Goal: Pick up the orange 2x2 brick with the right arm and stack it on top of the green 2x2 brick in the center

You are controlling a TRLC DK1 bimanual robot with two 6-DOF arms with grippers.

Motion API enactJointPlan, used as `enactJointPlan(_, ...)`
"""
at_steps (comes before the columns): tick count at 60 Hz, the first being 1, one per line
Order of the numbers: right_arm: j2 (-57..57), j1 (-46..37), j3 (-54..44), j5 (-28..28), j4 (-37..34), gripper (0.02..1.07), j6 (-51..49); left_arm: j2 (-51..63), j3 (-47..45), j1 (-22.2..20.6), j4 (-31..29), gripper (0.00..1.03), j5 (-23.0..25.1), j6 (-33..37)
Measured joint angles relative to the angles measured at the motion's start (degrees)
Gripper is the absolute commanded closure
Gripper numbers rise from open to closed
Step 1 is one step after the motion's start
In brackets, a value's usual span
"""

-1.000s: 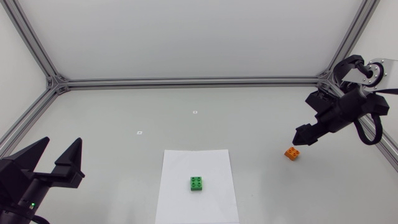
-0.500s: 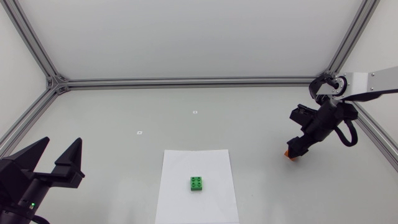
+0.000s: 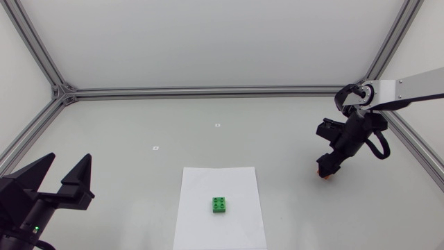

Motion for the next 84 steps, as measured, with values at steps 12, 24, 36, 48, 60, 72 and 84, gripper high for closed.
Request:
enactJointPlan(12, 0.04, 0.33, 0.00, -0.02, -0.02, 0.14, -0.02, 0.00, 0.00, 0.00, 0.00, 0.04, 0.00, 0.00)
enactJointPlan(24, 0.13, 0.59, 0.00, -0.07, 0.22, 0.16, 0.00, 0.00, 0.00, 0.00, 0.00, 0.04, 0.00, 0.00)
enactJointPlan(36, 0.20, 0.59, -0.17, -0.07, 0.63, 0.16, 0.00, 0.00, 0.00, 0.00, 0.00, 0.04, 0.00, 0.00)
enactJointPlan(48, 0.48, 0.59, -1.11, -0.22, 2.01, 0.21, 0.00, 0.00, 0.00, 0.00, 0.00, 0.04, 0.00, 0.00)
enactJointPlan(60, 0.59, 0.57, -1.51, -0.24, 2.29, 0.22, 0.00, 0.00, 0.00, 0.00, 0.00, 0.04, 0.00, 0.00)
enactJointPlan(72, 0.59, 0.57, -1.68, -0.24, 2.62, 0.31, -0.02, 0.00, 0.00, 0.00, 0.00, 0.04, 0.00, 0.02)
enactJointPlan(84, 0.59, 0.42, -1.77, -0.24, 2.67, 0.38, -0.26, 0.00, 0.00, 0.00, 0.00, 0.04, 0.00, 0.00)
